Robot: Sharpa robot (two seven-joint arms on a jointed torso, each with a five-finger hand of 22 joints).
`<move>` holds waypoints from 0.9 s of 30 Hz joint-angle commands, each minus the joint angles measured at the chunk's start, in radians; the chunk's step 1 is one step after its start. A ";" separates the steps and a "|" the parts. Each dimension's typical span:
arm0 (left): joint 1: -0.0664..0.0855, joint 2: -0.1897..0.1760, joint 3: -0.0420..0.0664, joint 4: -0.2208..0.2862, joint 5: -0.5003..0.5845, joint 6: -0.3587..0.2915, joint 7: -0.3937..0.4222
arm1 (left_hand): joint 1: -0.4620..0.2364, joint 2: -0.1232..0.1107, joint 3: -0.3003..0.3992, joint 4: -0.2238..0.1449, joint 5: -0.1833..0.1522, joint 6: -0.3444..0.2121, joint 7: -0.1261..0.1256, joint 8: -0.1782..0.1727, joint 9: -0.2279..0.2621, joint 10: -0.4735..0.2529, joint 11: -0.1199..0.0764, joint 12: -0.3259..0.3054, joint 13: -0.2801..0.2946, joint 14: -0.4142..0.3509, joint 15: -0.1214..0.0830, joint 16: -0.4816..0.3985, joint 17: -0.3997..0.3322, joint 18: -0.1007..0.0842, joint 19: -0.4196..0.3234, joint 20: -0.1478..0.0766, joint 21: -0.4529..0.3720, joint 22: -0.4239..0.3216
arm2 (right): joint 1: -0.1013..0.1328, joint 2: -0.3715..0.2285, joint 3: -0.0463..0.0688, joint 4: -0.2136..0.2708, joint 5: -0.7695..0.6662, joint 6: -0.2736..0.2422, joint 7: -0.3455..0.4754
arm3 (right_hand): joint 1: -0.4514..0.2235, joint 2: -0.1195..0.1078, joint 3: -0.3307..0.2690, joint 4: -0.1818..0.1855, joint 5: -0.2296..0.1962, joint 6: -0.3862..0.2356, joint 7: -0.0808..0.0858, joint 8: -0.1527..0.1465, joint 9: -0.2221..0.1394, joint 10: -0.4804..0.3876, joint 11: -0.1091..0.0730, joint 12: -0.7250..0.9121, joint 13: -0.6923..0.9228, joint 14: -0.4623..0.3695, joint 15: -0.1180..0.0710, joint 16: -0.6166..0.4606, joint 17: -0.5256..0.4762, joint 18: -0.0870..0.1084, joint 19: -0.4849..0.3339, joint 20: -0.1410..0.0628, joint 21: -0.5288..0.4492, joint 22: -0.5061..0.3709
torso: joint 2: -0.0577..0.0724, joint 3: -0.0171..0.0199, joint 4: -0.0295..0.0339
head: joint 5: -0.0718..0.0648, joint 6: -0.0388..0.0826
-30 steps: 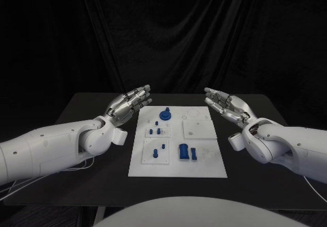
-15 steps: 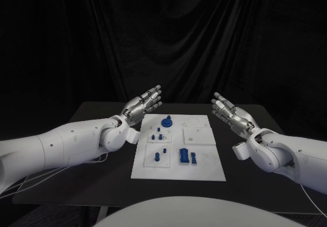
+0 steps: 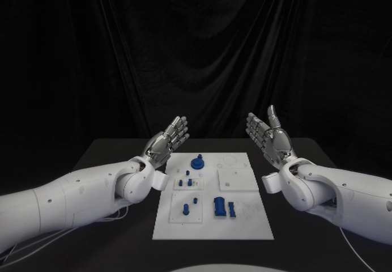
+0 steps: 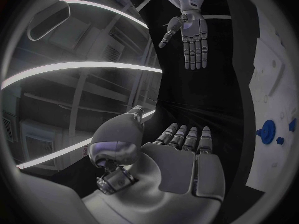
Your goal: Assemble the parts on the task board
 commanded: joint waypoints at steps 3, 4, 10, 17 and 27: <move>-0.004 -0.011 0.034 0.063 0.015 -0.273 -0.045 | -0.245 -0.047 0.017 -0.056 -0.086 -0.060 0.003 -0.005 -0.003 -0.002 -0.010 -0.062 -0.003 0.001 -0.040 -0.007 -0.001 -0.044 -0.002 -0.105 -0.003 -0.001 | -0.010 0.024 0.052 0.029 0.122 -0.256 -0.025 | -0.009 -0.001 0.001 -0.004 -0.003 0.001 0.004 -0.004 -0.001 0.000 -0.003 -0.004 -0.001 0.000 -0.005 -0.004 -0.001 -0.007 0.000 -0.005 -0.004 -0.001 | 0.056 0.0066 0.0076 | -0.025 0.088; -0.005 -0.015 0.045 0.081 0.017 -0.320 -0.053 | -0.268 -0.052 0.017 -0.060 -0.094 -0.060 0.003 -0.005 -0.003 -0.002 -0.010 -0.062 -0.003 0.001 -0.040 -0.007 -0.001 -0.044 -0.002 -0.105 -0.003 -0.001 | -0.012 0.030 0.066 0.034 0.136 -0.286 -0.027 | -0.009 -0.001 0.001 -0.004 -0.003 0.001 0.004 -0.004 -0.001 0.000 -0.003 -0.004 -0.001 0.000 -0.005 -0.004 -0.001 -0.007 0.000 -0.005 -0.004 -0.001 | 0.064 0.0076 0.0087 | -0.029 0.104; -0.008 -0.030 0.091 0.154 0.024 -0.507 -0.087 | -0.349 -0.126 0.017 -0.078 -0.122 -0.060 0.003 -0.005 -0.003 -0.002 -0.010 -0.062 -0.003 0.001 -0.040 -0.007 -0.001 -0.044 -0.002 -0.105 -0.003 -0.001 | -0.016 0.045 0.101 0.048 0.171 -0.359 -0.032 | -0.009 -0.001 0.001 -0.004 -0.003 0.001 0.004 -0.004 -0.001 0.000 -0.003 -0.004 -0.001 0.000 -0.005 -0.004 -0.001 -0.007 0.000 -0.005 -0.004 -0.001 | 0.085 0.0102 0.0115 | -0.041 0.147; -0.011 -0.042 0.129 0.216 0.031 -0.666 -0.116 | -0.427 -0.126 0.017 -0.148 -0.149 -0.060 0.003 -0.005 -0.003 -0.002 -0.010 -0.062 -0.003 0.001 -0.040 -0.007 -0.001 -0.044 -0.002 -0.105 -0.003 -0.001 | -0.017 0.047 0.106 0.050 0.176 -0.369 -0.033 | -0.009 -0.001 0.001 -0.004 -0.003 0.001 0.004 -0.004 -0.001 0.000 -0.003 -0.004 -0.001 0.000 -0.005 -0.004 -0.001 -0.007 0.000 -0.005 -0.004 -0.001 | 0.089 0.0107 0.0121 | -0.043 0.155; -0.012 -0.046 0.141 0.234 0.033 -0.712 -0.125 | -0.502 -0.126 0.017 -0.148 -0.229 -0.060 0.003 -0.005 -0.003 -0.002 -0.010 -0.062 -0.003 0.001 -0.040 -0.007 -0.001 -0.044 -0.002 -0.105 -0.003 -0.001 | -0.017 0.047 0.106 0.050 0.176 -0.369 -0.033 | -0.009 -0.001 0.001 -0.004 -0.003 0.001 0.004 -0.004 -0.001 0.000 -0.003 -0.004 -0.001 0.000 -0.005 -0.004 -0.001 -0.007 0.000 -0.005 -0.004 -0.001 | 0.089 0.0107 0.0121 | -0.043 0.155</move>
